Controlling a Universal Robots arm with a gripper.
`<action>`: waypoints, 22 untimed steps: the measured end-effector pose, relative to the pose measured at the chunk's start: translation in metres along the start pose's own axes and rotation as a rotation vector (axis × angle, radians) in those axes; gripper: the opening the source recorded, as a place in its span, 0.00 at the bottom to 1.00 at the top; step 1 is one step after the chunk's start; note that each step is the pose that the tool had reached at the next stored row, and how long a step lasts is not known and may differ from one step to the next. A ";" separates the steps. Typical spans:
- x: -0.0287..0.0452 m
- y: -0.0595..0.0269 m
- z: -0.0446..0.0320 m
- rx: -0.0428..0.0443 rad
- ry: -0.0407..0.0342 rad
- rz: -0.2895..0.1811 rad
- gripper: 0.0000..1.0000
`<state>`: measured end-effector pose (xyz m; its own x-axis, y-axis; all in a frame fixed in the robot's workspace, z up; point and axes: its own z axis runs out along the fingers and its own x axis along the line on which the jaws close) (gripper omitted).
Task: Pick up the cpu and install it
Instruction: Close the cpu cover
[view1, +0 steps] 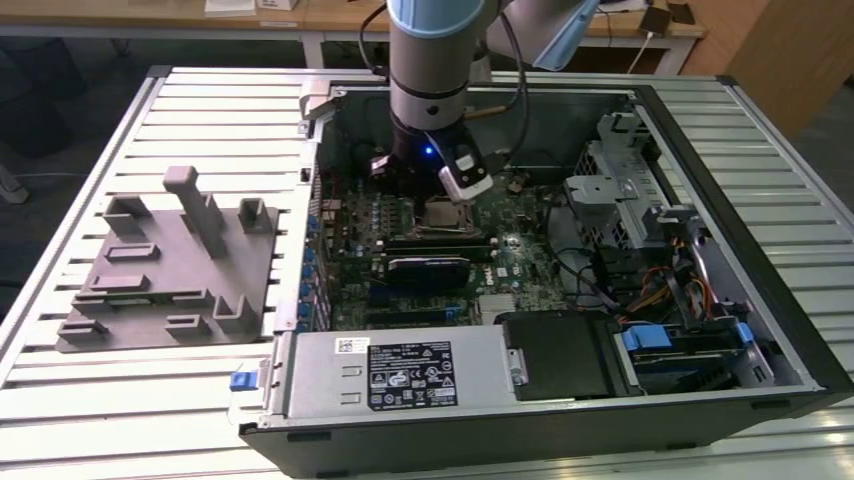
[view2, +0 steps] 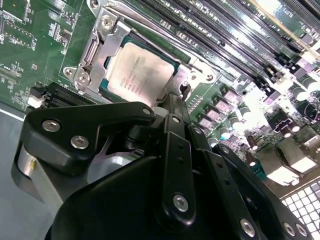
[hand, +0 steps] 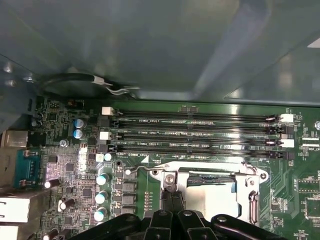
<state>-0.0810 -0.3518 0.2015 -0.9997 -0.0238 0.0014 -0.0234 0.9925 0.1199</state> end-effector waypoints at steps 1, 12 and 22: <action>-0.0006 -0.0001 0.0001 -0.0001 0.0000 0.000 0.11; -0.0033 -0.0018 0.0005 -0.0239 -0.0007 0.000 0.11; -0.0038 -0.0070 0.0029 -0.0258 -0.0005 0.000 0.11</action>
<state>-0.0771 -0.3583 0.1978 -0.9997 -0.0236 0.0009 -0.0232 0.9891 0.1455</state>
